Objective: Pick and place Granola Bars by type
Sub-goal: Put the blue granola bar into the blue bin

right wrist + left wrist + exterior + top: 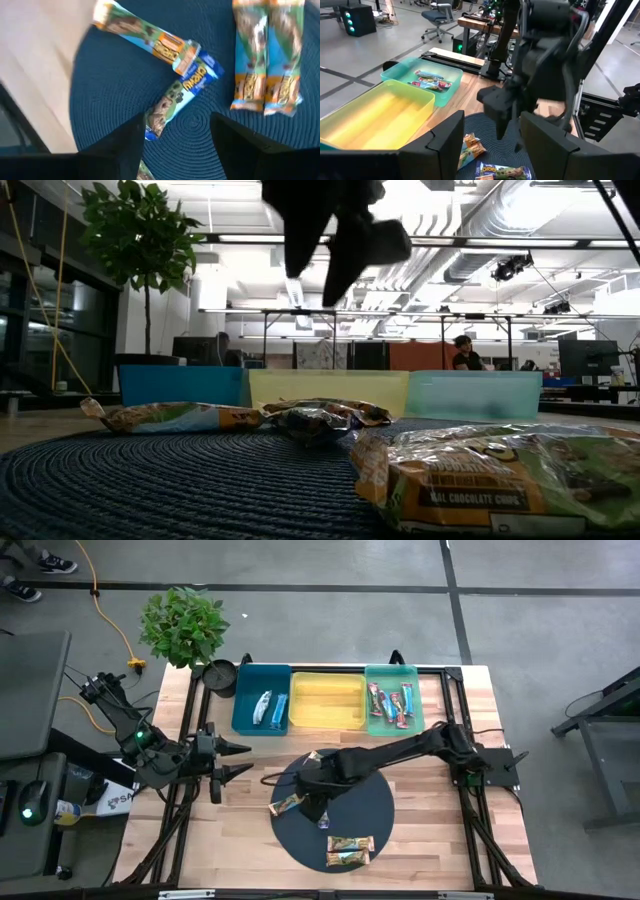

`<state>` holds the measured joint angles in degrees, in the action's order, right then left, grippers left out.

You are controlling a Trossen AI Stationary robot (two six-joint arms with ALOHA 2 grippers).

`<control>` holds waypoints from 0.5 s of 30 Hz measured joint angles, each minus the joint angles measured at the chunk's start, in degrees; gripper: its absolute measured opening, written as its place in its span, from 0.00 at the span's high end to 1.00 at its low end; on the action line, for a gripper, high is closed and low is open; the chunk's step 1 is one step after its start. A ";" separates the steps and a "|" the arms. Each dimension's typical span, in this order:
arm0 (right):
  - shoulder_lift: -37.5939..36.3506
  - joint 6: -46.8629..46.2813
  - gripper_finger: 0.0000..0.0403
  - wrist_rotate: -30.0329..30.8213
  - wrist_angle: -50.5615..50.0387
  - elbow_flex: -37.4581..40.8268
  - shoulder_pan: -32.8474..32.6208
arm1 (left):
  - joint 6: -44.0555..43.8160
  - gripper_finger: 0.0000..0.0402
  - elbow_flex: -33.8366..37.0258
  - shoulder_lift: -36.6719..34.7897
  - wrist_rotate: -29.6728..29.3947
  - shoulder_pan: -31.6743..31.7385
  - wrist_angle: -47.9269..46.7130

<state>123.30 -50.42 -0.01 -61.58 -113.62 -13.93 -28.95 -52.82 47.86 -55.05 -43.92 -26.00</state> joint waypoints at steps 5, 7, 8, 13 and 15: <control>2.83 -3.69 0.49 -2.08 -0.12 0.15 0.43 | 0.02 0.53 0.00 0.00 0.02 0.00 -0.07; 3.64 -5.25 0.49 -1.93 0.30 0.15 0.43 | -0.04 0.52 0.00 0.00 0.02 0.00 -0.06; 4.06 -5.84 0.49 -1.83 0.63 0.15 0.41 | -0.04 0.53 0.00 0.00 0.02 0.00 -0.08; 4.84 -8.67 0.46 -0.17 0.58 0.15 0.41 | -0.07 0.53 0.00 0.00 0.16 0.00 -0.02; 4.88 -9.08 0.44 1.21 0.47 0.15 0.44 | -0.07 0.52 0.00 0.00 0.17 0.00 0.00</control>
<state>128.18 -59.49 1.21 -61.12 -113.47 -13.49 -29.02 -52.82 47.86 -54.87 -43.92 -26.00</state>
